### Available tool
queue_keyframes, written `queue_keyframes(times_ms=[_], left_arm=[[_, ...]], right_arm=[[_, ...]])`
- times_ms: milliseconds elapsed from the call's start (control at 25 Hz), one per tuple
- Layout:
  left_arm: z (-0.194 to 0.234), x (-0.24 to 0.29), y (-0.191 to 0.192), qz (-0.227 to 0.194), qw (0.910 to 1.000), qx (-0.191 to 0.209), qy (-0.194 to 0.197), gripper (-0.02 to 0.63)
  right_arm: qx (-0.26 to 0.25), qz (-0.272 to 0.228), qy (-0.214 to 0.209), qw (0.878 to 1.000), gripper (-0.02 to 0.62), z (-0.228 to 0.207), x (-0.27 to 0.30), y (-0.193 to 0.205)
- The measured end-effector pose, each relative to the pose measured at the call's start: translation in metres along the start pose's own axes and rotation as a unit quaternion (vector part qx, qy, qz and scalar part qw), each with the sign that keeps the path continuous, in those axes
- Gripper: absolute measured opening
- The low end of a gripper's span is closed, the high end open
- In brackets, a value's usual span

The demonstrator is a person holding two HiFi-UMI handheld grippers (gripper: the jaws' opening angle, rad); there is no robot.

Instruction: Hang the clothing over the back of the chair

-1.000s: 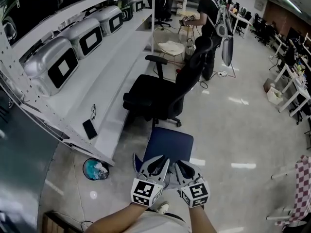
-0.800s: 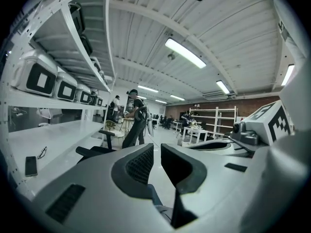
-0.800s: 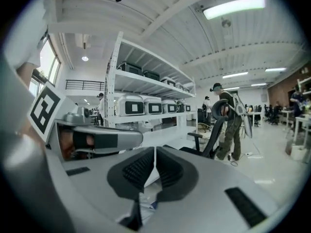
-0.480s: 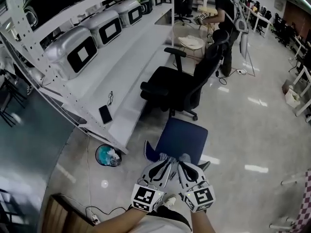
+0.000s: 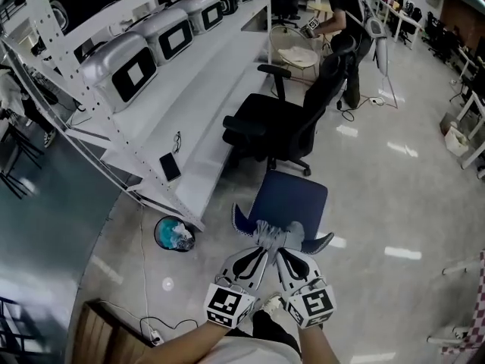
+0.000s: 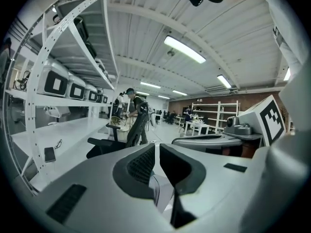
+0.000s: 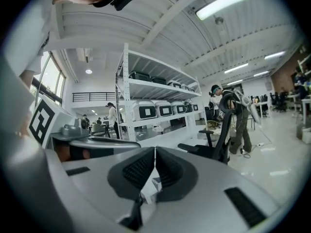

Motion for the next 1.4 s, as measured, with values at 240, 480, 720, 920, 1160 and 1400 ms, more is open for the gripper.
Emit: queue_keyframes(times_ms=[240,480,720,920,1160,1400], left_arm=[[0.019,-0.069,0.015,-0.008,0.9996,-0.02,0.017,0.035],[0.047,-0.124,0.022,-0.032,0.9984,-0.04,0.024,0.035],[0.038,-0.153,0.019,-0.045,0.9959,-0.055,0.057,0.035],[0.016,-0.173,0.013,-0.061,0.9941,-0.049,0.076,0.035],[-0.011,-0.197,0.021,-0.052,0.9961,-0.039,0.06,0.035],[-0.046,-0.219,0.037,-0.027,0.9977,-0.021,0.059,0.035]], right_arm=[[-0.02,0.009,0.026,0.999,0.021,0.071,-0.002,-0.003],[-0.046,0.0,0.063,0.997,0.021,0.143,-0.006,-0.002],[-0.06,0.017,0.084,0.995,0.021,0.185,-0.024,-0.004],[-0.072,0.002,0.096,0.993,0.021,0.2,-0.047,-0.019],[-0.063,-0.019,0.08,0.995,0.021,0.215,-0.08,-0.015],[-0.041,-0.026,0.06,0.997,0.019,0.222,-0.106,0.0]])
Point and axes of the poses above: the fingertips, and each gripper's own axes: x forward along the fingers, z to its left, y out of its underside, the point moved 4 cm from there along -x, backward along the fingers, and after that the axes turned 13 degrees about -y, right-handed, at the moved point
